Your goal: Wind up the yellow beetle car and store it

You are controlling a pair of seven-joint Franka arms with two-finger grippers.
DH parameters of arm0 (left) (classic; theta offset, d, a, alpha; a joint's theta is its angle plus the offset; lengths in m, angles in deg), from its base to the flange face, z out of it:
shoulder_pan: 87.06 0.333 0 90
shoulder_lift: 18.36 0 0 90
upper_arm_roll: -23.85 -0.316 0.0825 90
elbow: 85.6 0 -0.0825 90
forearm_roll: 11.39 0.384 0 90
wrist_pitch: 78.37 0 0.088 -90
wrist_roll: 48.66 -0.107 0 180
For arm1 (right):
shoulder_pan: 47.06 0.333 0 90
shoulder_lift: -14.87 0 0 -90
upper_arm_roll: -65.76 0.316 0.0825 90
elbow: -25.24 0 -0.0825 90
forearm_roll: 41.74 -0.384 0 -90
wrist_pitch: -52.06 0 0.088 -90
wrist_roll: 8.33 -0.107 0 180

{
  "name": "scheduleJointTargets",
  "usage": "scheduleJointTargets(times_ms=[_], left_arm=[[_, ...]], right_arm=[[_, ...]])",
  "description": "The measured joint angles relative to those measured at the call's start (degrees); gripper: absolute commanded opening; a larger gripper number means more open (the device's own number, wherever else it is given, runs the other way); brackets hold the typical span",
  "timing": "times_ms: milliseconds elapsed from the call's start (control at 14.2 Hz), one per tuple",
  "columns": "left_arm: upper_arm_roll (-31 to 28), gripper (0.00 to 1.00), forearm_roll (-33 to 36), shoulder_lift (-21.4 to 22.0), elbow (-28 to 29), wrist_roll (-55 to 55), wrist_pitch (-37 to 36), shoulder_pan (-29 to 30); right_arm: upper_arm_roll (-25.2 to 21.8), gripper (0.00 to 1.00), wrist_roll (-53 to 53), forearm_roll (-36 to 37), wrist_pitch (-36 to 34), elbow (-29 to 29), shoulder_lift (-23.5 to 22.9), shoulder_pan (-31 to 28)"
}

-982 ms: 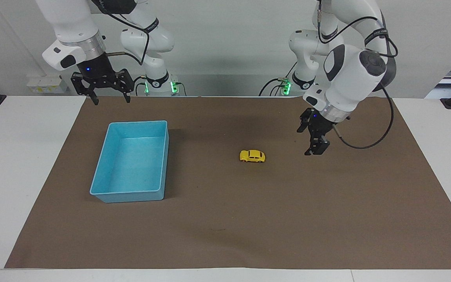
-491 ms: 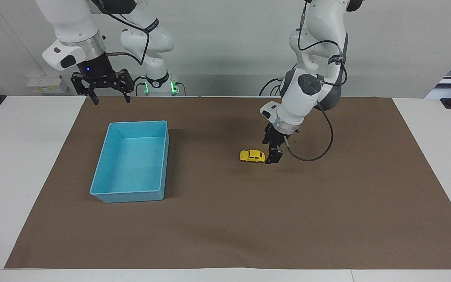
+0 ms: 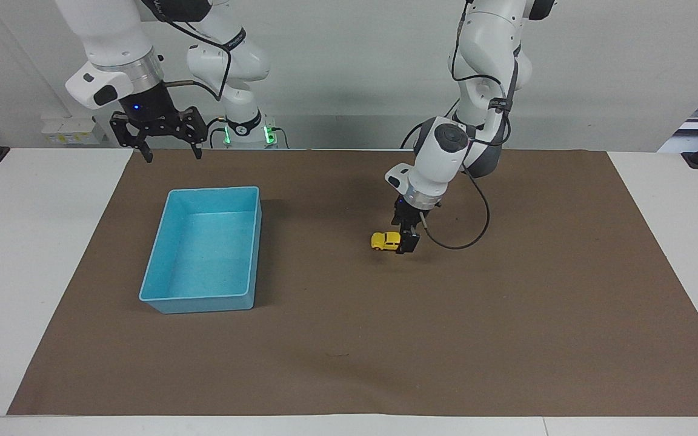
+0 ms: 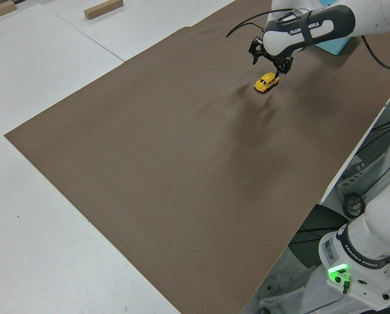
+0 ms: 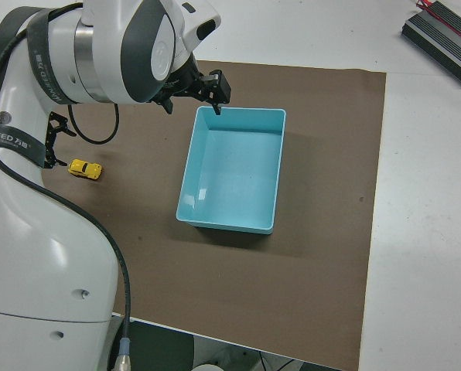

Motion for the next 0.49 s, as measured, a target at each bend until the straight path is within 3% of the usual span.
scheduleJointTargets(times_ms=[491], left_arm=[[-0.1, 1.0, 0.0, -0.9, 1.5, 6.9, 2.0, -2.4]], right_arm=[[0.0, 1.0, 0.0, 0.0, 0.0, 0.0, 0.0, 0.0]])
